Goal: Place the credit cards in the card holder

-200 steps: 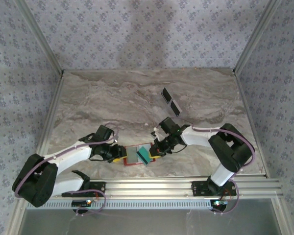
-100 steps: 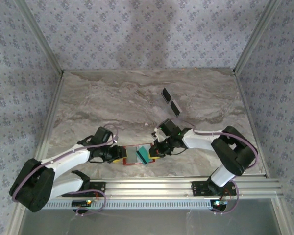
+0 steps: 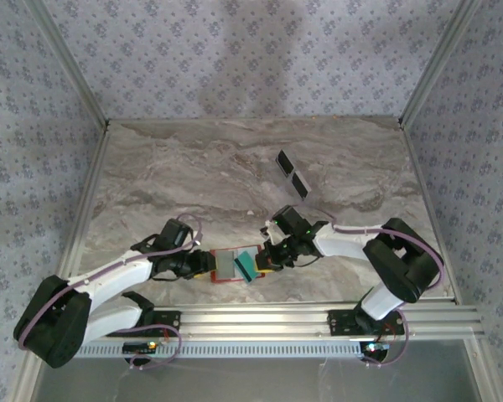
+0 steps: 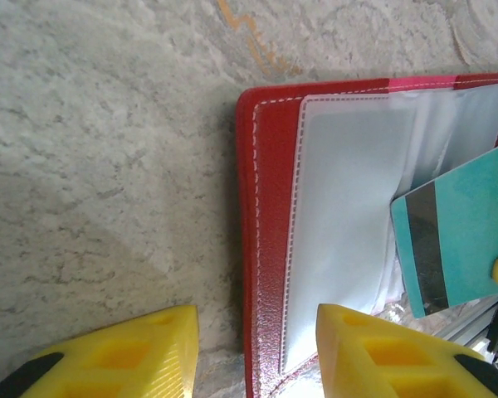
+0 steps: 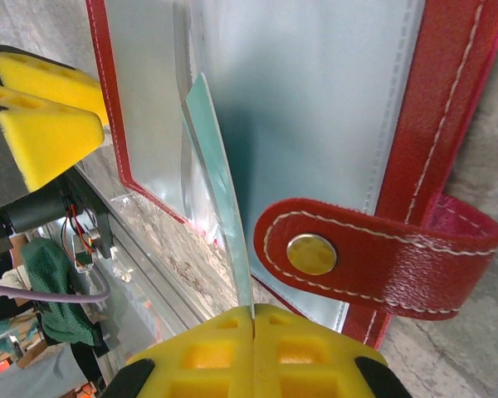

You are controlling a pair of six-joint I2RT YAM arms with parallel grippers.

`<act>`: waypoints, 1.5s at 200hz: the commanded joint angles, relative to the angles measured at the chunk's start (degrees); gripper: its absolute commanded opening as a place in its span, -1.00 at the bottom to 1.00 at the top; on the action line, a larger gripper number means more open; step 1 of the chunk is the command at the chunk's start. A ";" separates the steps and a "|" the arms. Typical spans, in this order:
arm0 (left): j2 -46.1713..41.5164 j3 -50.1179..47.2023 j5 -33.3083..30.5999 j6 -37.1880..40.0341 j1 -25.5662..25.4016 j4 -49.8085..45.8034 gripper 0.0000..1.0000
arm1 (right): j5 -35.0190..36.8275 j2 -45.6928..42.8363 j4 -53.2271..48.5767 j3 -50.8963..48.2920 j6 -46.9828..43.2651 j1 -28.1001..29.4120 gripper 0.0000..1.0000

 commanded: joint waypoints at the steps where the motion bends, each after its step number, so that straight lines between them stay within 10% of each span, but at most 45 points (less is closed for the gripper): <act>1: -0.73 -0.12 1.21 0.01 -0.64 1.77 -0.20 | 2.03 -0.24 -1.19 0.55 1.56 0.92 -1.00; 300: 8.12 2.86 0.90 0.13 -2.33 3.96 -0.32 | -0.27 -0.24 8.78 -3.35 9.44 1.36 -1.00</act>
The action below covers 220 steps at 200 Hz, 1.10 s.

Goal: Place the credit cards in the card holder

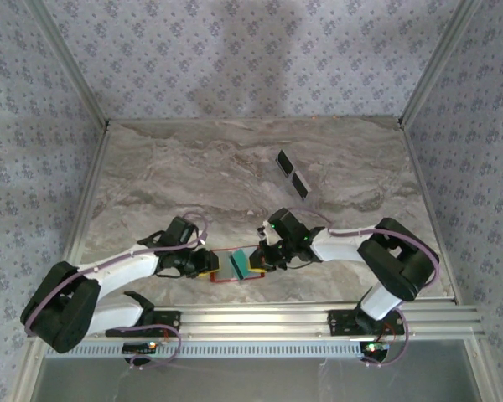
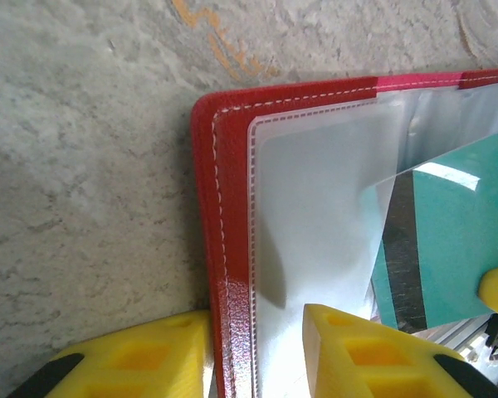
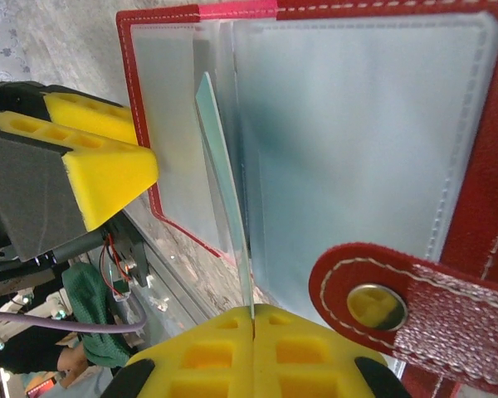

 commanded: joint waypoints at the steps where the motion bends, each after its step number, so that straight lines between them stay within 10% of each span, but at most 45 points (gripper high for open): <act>1: 1.81 0.53 0.14 0.58 -0.93 2.42 -0.32 | -0.76 -1.71 -2.75 -1.05 -1.27 -0.60 -1.00; 220: 1.34 0.09 -0.02 -0.53 -1.70 3.34 -0.33 | 5.14 7.42 18.18 -2.37 13.44 3.66 -0.71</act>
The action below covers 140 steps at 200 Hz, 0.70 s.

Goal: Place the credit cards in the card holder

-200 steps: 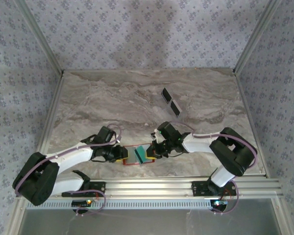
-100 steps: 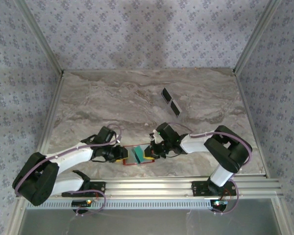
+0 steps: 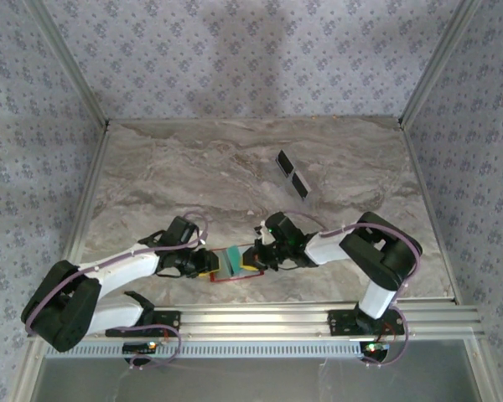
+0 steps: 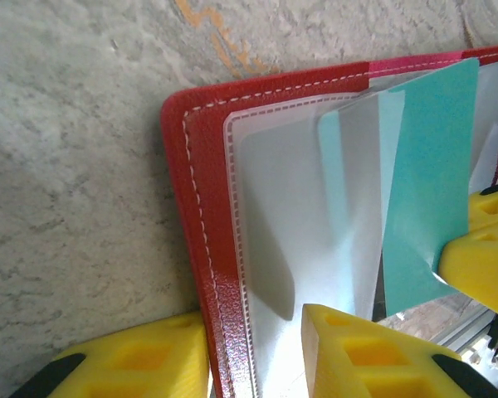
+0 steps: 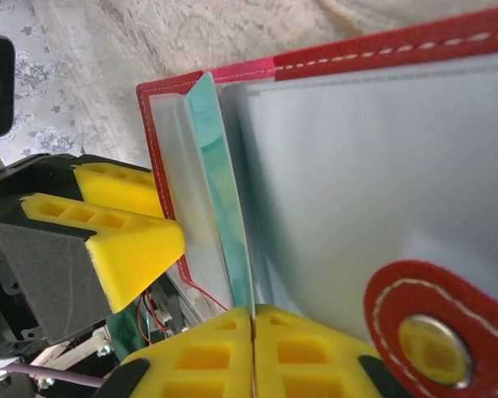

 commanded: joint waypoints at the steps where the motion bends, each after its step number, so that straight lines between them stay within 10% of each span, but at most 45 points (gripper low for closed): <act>1: 1.43 0.02 0.42 -0.23 -1.35 3.44 -0.33 | 1.84 0.75 -1.25 0.02 0.36 1.08 -0.71; 140: -0.01 0.64 4.20 -1.43 0.45 3.04 -0.34 | 8.16 -1.44 -33.96 14.01 -23.09 4.76 -0.43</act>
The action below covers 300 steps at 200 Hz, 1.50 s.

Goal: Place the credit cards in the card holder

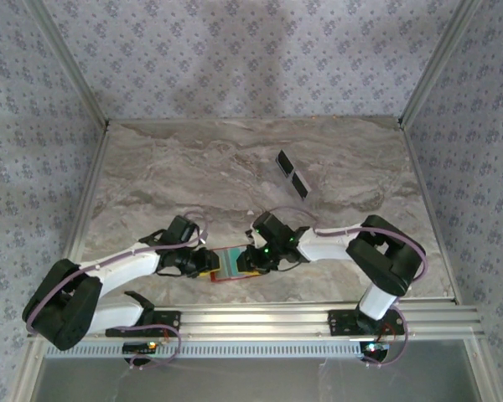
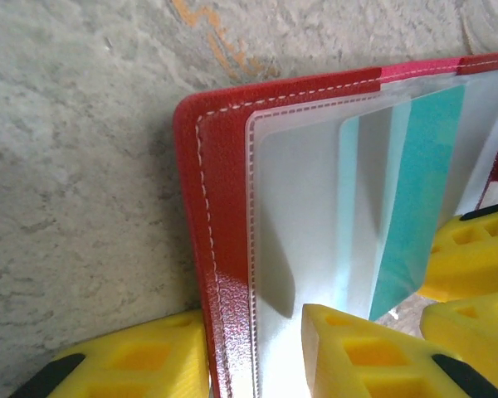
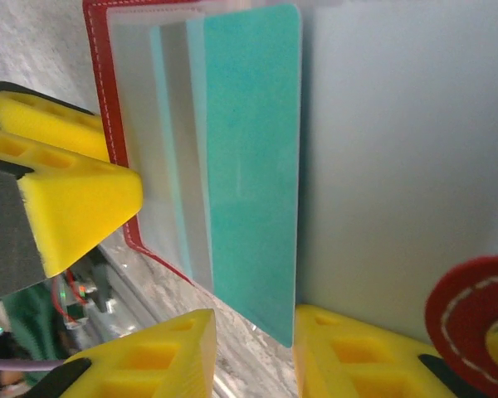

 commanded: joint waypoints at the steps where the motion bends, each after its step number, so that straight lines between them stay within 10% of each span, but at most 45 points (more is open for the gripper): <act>1: -0.71 -0.04 3.15 -0.40 0.33 3.23 -0.34 | 2.85 0.85 -9.56 4.72 -7.84 0.87 -0.43; 96: -0.70 -2.24 8.21 -2.98 1.46 8.29 -0.42 | 3.84 6.30 -10.50 10.59 -9.33 5.27 -0.66; 124: -0.19 -2.14 7.81 -1.69 2.41 5.97 -0.43 | 4.66 4.19 -11.45 8.97 -9.07 4.70 -0.32; 231: 0.12 -2.02 7.00 1.77 4.54 2.65 -0.43 | 3.90 -1.47 -20.24 7.50 -13.01 -0.04 -0.02; 300: 2.31 -1.20 6.52 2.49 4.58 3.33 -0.45 | 2.37 -1.27 -22.54 7.78 -17.31 -3.19 -0.30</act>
